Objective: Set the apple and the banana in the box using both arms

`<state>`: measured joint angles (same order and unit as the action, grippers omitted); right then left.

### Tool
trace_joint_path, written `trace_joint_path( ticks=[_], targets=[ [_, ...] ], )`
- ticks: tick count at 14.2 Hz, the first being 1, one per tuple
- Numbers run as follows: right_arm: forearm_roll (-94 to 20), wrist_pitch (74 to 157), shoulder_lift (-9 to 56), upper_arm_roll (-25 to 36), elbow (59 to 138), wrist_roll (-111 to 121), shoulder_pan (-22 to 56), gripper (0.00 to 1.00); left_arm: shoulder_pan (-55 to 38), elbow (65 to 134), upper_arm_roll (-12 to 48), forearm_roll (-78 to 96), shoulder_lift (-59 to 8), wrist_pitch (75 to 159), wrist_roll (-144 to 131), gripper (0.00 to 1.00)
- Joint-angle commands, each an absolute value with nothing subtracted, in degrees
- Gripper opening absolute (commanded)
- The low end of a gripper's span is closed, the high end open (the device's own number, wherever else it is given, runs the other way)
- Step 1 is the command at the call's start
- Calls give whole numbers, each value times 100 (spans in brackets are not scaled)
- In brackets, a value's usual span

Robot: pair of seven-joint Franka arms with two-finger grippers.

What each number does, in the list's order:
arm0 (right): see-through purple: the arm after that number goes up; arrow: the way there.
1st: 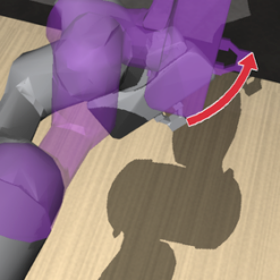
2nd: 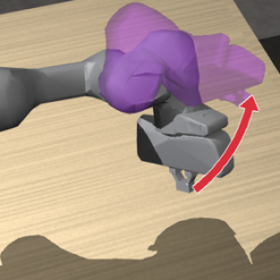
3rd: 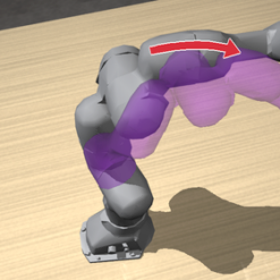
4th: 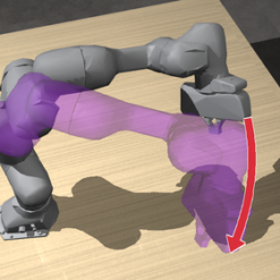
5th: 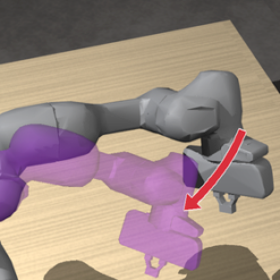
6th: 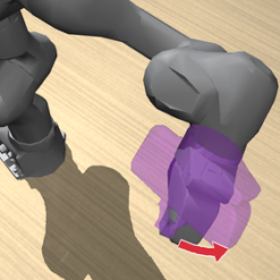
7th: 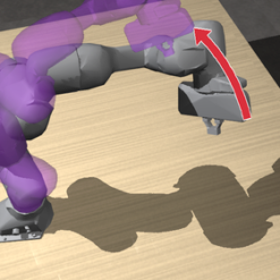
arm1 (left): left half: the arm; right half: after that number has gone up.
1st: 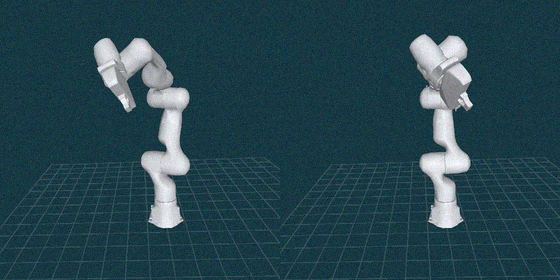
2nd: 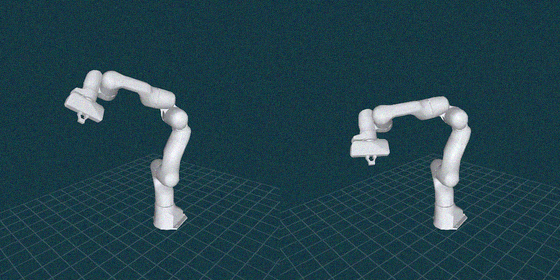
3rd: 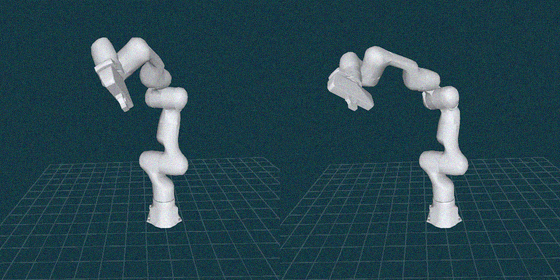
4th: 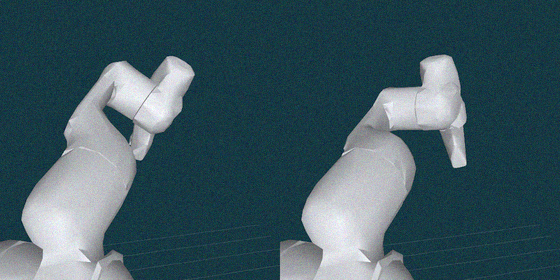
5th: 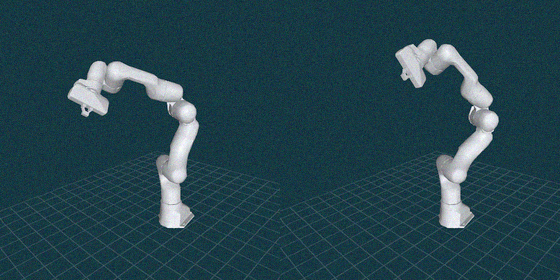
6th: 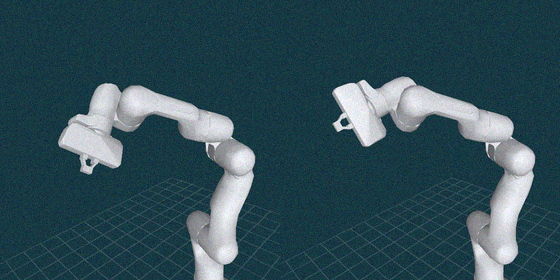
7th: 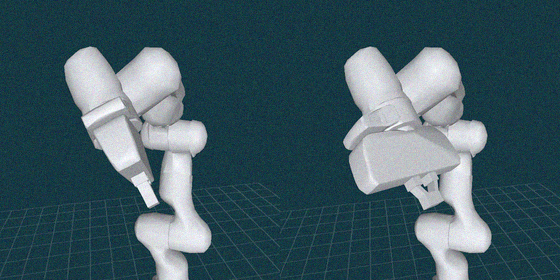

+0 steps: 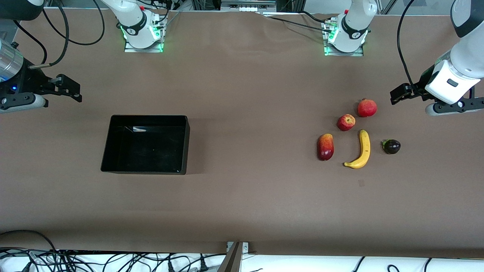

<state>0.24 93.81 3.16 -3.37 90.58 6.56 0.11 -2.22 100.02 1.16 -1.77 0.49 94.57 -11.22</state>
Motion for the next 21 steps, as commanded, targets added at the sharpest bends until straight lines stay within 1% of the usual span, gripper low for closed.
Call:
trace_joint_path(
  ticks=[1, 8, 11, 12, 17, 18, 20, 21],
  targets=[
    [105, 9237, 360, -316, 8921, 598, 35, 100, -237, 9923, 141, -316, 105, 9299, -1187, 100],
    [149, 9159, 395, -299, 8930, 642, 26, 100, -237, 9923, 141, -308, 114, 9281, -1178, 100],
    [141, 9036, 597, -176, 9034, 800, -18, 100, -237, 9923, 141, -308, 114, 9281, -1187, 100],
    [141, 9174, 676, -141, 9200, 765, -26, 100, -237, 9923, 141, -308, 114, 9273, -1195, 100],
    [141, 10781, 1186, 131, 10421, 431, -70, 100, -237, 9923, 141, -308, 105, 9316, -1187, 100],
    [141, 11237, 1239, 210, 10746, 431, -70, 100, -237, 9923, 141, -308, 105, 9316, -1187, 100],
    [114, 12421, 1370, 272, 11475, 422, -88, 100, -237, 9923, 141, -308, 105, 9290, -1160, 100],
    [97, 12889, 1502, 290, 11670, 422, -88, 100, -229, 9932, 141, -308, 105, 9290, -1151, 100]
  ],
)
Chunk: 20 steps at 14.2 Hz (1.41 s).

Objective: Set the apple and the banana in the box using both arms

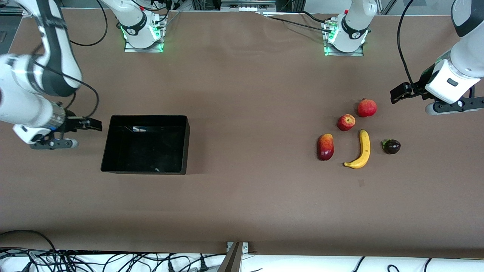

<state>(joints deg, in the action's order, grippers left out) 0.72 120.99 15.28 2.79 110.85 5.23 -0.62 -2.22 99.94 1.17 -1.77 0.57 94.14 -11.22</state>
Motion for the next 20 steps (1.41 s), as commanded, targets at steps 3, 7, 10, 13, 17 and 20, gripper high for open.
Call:
trace_joint_path(
  ticks=[3, 7, 10, 13, 17, 20],
  targets=[
    [18, 13226, 1819, 290, 11698, 413, -88, 97, -229, 9932, 141, -308, 105, 9290, -1151, 100],
    [9, 13403, 2100, 290, 11707, 334, -88, 83, -228, 9932, 141, -308, 105, 9281, -1151, 100],
    [-88, 13421, 2188, 290, 11760, 334, -88, 72, -220, 9932, 141, -316, 105, 9281, -1151, 100],
    [-88, 13421, 2197, 281, 11768, 343, -88, 25, -211, 9932, 132, -316, 97, 9281, -1151, 100],
    [-149, 13421, 2259, 237, 11707, 369, -79, 0, -211, 9932, 132, -316, 97, 9299, -1160, 100],
    [-149, 13298, 2163, -42, 11409, 448, -53, 0, -211, 9932, 132, -316, 79, 9308, -1160, 100]
  ],
)
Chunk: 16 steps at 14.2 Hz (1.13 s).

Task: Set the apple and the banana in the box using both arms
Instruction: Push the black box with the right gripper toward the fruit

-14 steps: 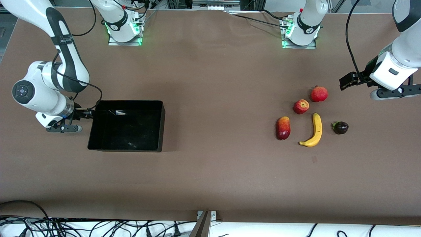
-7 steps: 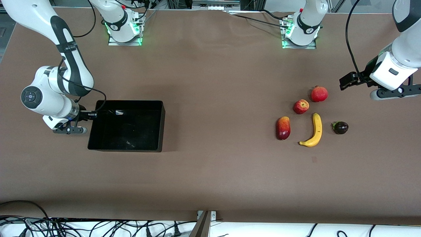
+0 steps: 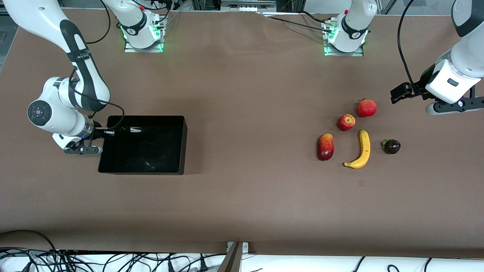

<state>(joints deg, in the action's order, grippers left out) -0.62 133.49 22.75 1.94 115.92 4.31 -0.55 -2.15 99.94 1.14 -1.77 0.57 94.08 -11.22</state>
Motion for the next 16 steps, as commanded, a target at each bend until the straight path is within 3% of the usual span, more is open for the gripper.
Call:
trace_joint_path(
  ticks=[1, 4, 8, 11, 16],
  targets=[
    [-132, 13167, 2110, -140, 11365, 457, -53, 0, -211, 9932, 132, -316, 79, 9308, -1160, 100],
    [-149, 12597, 2092, -737, 10760, 413, -9, 0, -211, 9932, 132, -316, 79, 9299, -1160, 100],
    [-439, 11621, 2337, -791, 9732, -269, 824, 0, -202, 9923, 141, -308, 97, 9255, -1090, 100],
    [-448, 11549, 2565, -800, 9449, -1473, 1606, 0, -202, 9774, 132, -238, 62, 8826, -1072, 100],
    [-431, 11628, 3347, -791, 8729, -3512, 2784, 0, -246, 9054, 149, -308, -544, 8552, -1108, 100]
  ],
)
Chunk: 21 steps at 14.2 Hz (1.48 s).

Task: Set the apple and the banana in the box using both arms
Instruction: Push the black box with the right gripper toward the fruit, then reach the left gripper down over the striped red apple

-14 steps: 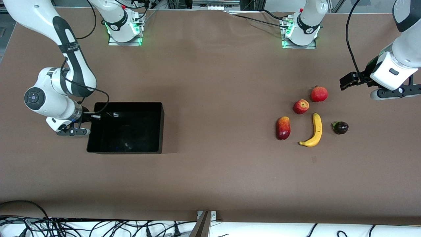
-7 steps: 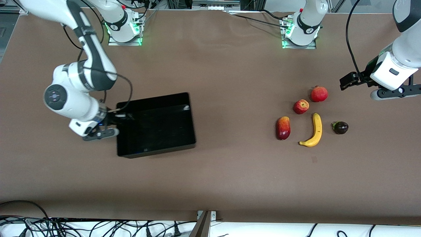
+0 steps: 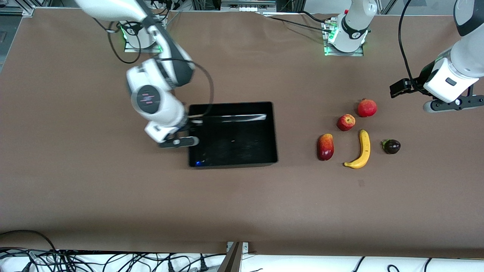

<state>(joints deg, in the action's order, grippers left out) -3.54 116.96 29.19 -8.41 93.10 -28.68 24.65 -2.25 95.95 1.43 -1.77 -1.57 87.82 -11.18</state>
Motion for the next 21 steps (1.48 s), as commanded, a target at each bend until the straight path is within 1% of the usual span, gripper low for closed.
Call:
trace_joint_path(
  ticks=[1, 2, 5, 9, 11, 15, 18, 21],
  targets=[
    [-431, 11654, 3479, -791, 8606, -3803, 2943, 0, -246, 9061, 141, -308, -545, 8543, -1081, 100],
    [-431, 11707, 3611, -791, 8509, -4075, 3092, 0, -229, 9096, 149, -308, -554, 8517, -994, 100],
    [-422, 12294, 3849, -782, 8446, -4648, 3514, 0, -193, 9201, 149, -308, -562, 8517, -731, 100],
    [-387, 12866, 4130, -756, 8420, -4983, 3902, 0, -255, 9614, 167, -308, -571, 8674, -606, 100],
    [-343, 12972, 4218, -756, 8429, -4983, 3972, 0, -255, 10009, 307, -308, -598, 8806, -571, 100],
    [-62, 12981, 4271, -747, 8437, -4800, 4060, 0, -237, 10914, 325, -308, -598, 10060, -11, 100],
    [-53, 12981, 4271, -747, 8438, -4579, 4061, 0, -237, 11695, 325, -308, -598, 11018, 447, 100],
    [-35, 12981, 4280, -738, 8446, -4553, 4061, 0, -255, 12644, 334, -308, -659, 12396, 457, 100]
  ],
)
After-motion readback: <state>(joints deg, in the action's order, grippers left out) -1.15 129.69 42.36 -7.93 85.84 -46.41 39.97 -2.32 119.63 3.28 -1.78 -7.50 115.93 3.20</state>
